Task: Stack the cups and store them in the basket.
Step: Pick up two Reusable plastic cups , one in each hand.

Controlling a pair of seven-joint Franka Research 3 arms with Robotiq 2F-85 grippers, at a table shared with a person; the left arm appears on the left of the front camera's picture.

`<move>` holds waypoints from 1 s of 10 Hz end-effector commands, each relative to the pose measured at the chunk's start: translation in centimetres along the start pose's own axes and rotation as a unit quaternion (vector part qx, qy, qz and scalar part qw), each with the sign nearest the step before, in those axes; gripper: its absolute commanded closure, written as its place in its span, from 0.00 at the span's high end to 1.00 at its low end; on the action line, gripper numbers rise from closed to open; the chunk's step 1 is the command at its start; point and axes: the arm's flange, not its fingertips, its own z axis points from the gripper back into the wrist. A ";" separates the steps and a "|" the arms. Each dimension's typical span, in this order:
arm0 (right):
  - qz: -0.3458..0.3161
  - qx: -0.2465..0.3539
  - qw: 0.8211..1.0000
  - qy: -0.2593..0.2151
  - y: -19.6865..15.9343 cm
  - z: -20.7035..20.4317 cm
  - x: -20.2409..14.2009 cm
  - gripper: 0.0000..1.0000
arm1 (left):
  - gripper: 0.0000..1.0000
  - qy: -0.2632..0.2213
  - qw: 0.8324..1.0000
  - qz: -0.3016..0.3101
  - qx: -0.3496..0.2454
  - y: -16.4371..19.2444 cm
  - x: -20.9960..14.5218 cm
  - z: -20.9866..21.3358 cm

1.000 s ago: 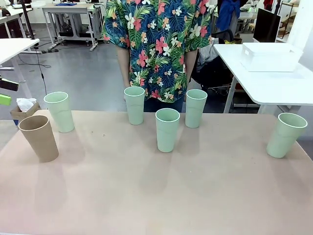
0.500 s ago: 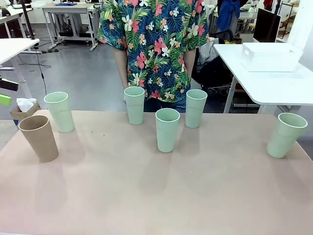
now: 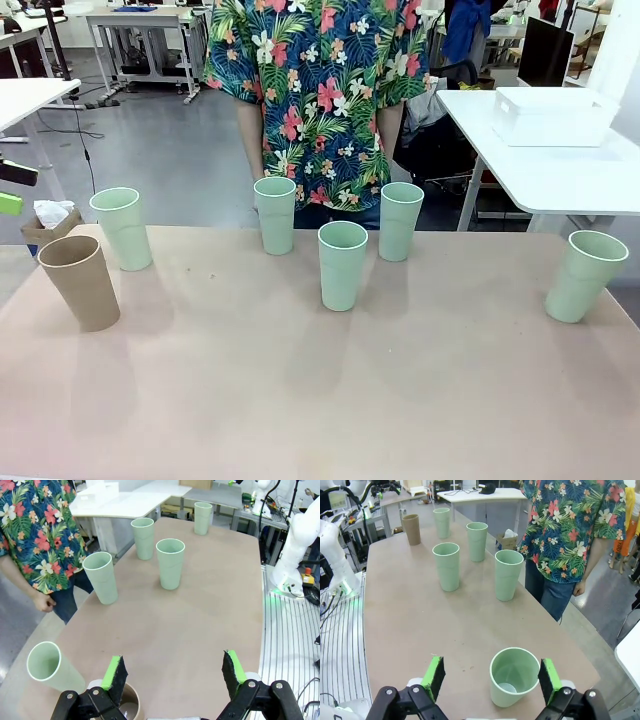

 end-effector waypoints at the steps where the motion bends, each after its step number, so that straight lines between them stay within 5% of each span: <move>1: 0.009 -0.001 1.000 -0.012 -0.2 0.0 0.1 1.00 | 1.00 -0.005 1.000 -0.006 -0.003 0.1 0.1 0.1; 6: 0.000 0.000 1.000 0.000 0.0 0.0 0.0 1.00 | 1.00 0.000 1.000 0.000 0.000 0.0 0.0 0.0; 10: 0.006 0.103 0.994 -0.045 -8.6 -2.4 -0.2 1.00 | 1.00 0.019 1.000 0.001 -0.011 7.5 -2.0 0.7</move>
